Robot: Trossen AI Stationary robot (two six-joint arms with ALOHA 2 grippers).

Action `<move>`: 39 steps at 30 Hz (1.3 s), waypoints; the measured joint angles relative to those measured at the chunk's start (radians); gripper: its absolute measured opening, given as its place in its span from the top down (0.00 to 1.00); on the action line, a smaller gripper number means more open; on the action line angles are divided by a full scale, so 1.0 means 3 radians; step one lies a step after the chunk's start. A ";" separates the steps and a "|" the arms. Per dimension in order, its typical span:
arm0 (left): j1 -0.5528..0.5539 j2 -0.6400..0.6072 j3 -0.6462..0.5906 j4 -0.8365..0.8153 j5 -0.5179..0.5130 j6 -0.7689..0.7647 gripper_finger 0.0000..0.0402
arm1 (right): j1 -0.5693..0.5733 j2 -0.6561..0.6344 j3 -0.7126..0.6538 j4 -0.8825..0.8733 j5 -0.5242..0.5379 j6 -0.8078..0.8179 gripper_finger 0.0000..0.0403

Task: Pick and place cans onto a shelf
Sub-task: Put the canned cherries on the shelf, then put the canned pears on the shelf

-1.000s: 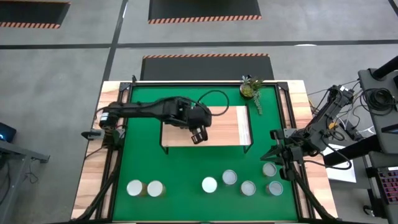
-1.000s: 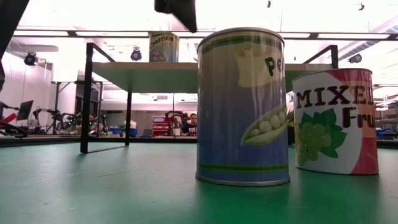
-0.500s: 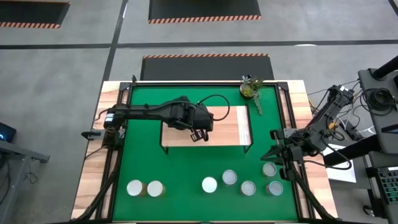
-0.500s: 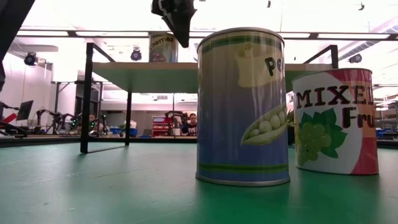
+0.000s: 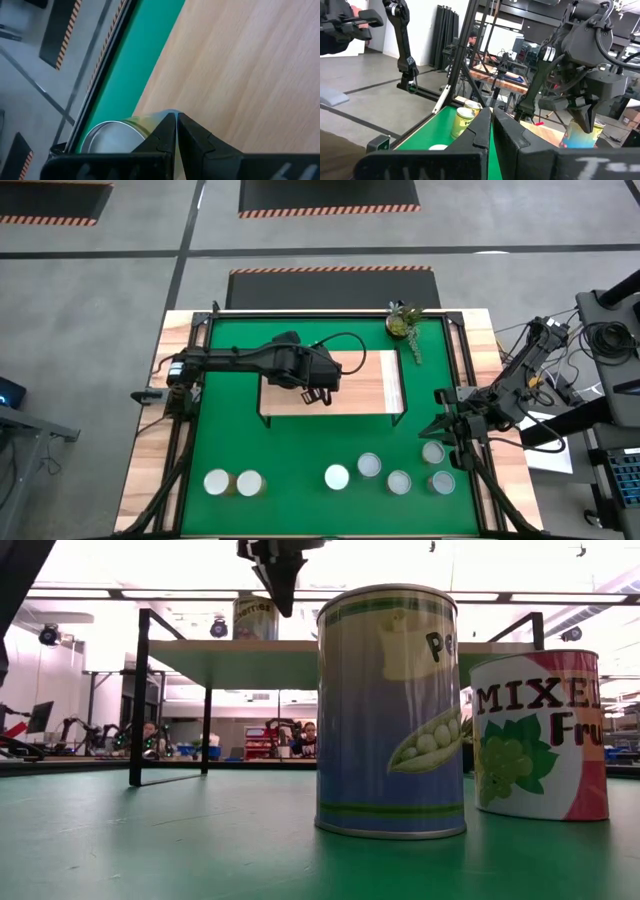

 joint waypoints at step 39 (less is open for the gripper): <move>-0.1721 -0.0027 0.0165 0.0435 0.1334 -0.0702 1.00 | 0.0000 0.0001 0.0000 0.0002 -0.0001 0.0006 0.98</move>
